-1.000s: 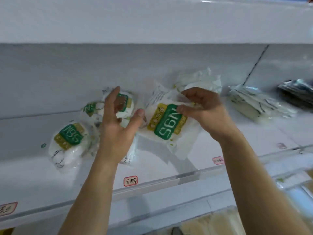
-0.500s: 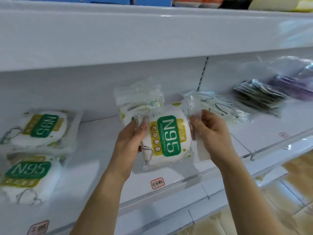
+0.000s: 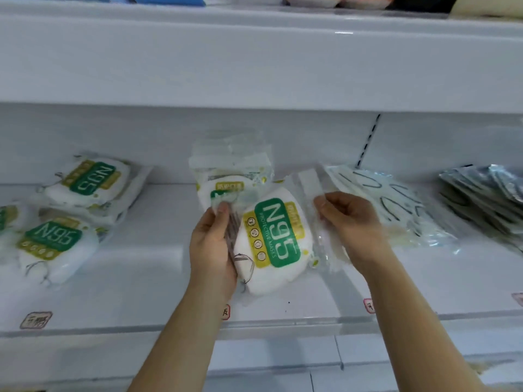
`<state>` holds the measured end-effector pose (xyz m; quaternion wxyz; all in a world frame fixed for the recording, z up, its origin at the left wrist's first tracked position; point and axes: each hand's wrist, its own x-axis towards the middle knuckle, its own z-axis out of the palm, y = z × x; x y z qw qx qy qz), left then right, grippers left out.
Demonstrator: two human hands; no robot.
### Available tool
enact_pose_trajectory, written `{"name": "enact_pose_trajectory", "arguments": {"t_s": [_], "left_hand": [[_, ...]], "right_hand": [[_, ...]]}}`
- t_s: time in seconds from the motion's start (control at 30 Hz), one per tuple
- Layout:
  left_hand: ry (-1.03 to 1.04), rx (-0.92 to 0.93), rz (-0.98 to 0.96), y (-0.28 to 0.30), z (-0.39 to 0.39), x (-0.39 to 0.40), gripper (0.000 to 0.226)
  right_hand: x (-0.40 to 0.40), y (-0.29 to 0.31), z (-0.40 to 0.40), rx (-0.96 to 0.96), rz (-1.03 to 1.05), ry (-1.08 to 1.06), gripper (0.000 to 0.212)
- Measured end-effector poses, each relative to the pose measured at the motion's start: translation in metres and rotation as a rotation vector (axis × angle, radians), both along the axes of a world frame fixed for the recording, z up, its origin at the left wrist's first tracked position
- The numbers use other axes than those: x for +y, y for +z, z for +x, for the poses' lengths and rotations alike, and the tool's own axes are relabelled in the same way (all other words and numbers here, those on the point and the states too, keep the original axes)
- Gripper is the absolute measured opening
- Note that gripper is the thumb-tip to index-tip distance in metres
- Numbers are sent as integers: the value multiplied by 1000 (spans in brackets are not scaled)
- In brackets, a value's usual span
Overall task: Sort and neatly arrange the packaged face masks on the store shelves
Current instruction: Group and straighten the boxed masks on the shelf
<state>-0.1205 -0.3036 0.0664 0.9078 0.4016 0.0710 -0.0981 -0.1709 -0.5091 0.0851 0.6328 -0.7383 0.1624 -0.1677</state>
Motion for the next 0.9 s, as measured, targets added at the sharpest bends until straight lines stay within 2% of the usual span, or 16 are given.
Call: {"name": "enact_pose_trajectory", "arguments": {"t_s": [0.07, 0.13, 0.23, 0.33, 0.4, 0.47, 0.57, 0.6, 0.67, 0.7, 0.73, 0.83, 0.87, 0.9], "left_hand": [[20, 13, -39, -3, 3, 4, 31], [17, 16, -51, -4, 4, 8, 38], [-41, 28, -42, 1, 0, 7, 44], [-108, 28, -52, 4, -5, 0, 54], [-119, 36, -69, 4, -6, -5, 50], [-130, 51, -85, 3, -4, -8, 47], [-154, 67, -104, 3, -2, -15, 45], [-156, 69, -112, 3, -2, -19, 45], [-142, 67, -139, 4, -2, -28, 45], [-124, 66, -155, 3, -2, -32, 45], [-104, 66, -169, 3, -3, -36, 44], [-51, 79, -166, 1, -2, -40, 42], [-19, 66, -154, -2, -2, -40, 41], [17, 46, -136, -5, -1, -39, 40]], "right_hand": [[-4, -23, 19, 80, 85, 69, 19], [-15, -43, 38, 142, 207, 34, 17], [-46, -66, 61, 124, 399, -9, 10], [-77, -70, 67, 127, 373, -52, 17], [-93, -63, 62, 106, 349, -48, 7], [-106, -57, 56, 77, 315, -26, 25], [-104, -45, 39, 68, 260, -9, 20], [-95, -39, 32, 72, 303, 53, 28], [-70, -29, 14, 69, 472, 237, 60], [-56, -25, 4, 64, 501, 299, 67], [-43, -21, -7, 58, 461, 317, 62], [-25, -17, -24, 25, 145, 130, 12], [-26, -16, -27, 6, 108, 52, 2], [-30, -13, -29, -20, 101, -3, 4]]}}
